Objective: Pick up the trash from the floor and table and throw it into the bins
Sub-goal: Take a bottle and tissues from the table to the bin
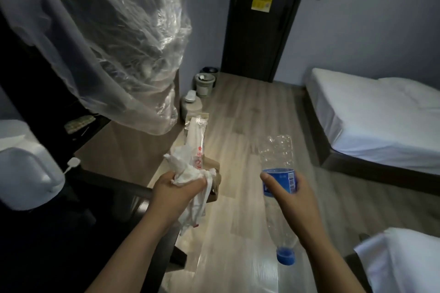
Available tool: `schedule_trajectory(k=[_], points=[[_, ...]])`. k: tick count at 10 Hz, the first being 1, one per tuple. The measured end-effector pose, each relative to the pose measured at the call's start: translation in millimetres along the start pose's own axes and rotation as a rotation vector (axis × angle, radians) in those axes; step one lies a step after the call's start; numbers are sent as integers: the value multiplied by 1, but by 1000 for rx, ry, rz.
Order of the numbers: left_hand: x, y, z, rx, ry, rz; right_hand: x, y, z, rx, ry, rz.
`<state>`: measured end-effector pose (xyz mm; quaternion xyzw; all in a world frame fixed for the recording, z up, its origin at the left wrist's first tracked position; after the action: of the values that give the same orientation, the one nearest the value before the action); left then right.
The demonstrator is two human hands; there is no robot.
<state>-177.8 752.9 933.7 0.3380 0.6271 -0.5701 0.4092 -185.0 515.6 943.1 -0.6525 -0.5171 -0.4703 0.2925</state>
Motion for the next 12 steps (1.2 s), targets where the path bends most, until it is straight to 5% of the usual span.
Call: schedule_trajectory(k=[1,2,3,8,12], points=[[20,70,-3,-559,57,274,-10,34,0,-19,-5,31],[3,103,25,-952,191,294,-24,68,-2,-40,-1,52],[-43,104,82,64,275,61,-40,110,-8,-58,23,71],[-149,278,248,-110,518,262,-77,375,-57,-22,55,44],[-235,500,267,-163,493,264,-82,597,23,34,47,94]])
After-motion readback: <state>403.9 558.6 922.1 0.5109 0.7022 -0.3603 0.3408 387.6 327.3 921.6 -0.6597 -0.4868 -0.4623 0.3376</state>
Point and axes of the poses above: each hand's wrist, its own y-axis towards the middle knuckle, its own z-axis out of the palm, x = y × z, the point moved 2 cm from there along y, towards the middle knuckle, and after that the axes turned 6 degrees about -z, right-handed, at the moved point
